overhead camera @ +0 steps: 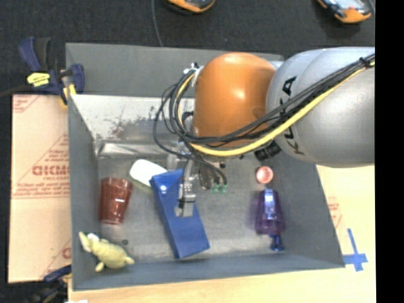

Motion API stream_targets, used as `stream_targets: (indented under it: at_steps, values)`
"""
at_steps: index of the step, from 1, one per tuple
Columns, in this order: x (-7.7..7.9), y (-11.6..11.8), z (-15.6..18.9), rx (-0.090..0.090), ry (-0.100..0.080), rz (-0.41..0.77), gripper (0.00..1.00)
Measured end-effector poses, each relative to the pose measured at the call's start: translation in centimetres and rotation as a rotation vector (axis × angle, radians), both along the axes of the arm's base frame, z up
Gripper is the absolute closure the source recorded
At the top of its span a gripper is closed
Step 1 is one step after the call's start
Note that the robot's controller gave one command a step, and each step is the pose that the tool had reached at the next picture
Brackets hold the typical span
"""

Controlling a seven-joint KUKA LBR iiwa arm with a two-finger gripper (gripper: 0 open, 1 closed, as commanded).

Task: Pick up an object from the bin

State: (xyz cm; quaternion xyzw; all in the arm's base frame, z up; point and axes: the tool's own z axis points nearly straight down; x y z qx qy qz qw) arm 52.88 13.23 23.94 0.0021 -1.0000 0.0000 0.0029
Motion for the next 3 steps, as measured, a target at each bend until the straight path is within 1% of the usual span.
stream_targets:
  at_steps: [1,2,3]
  values:
    - [0.2,-0.1,0.4,0.001,-0.008,-0.005,0.0]
    - [3.4,-1.6,-5.9,0.002,-0.012,-0.137,0.0]
    - [7.6,-3.7,-13.7,0.005,-0.019,-0.225,0.0]
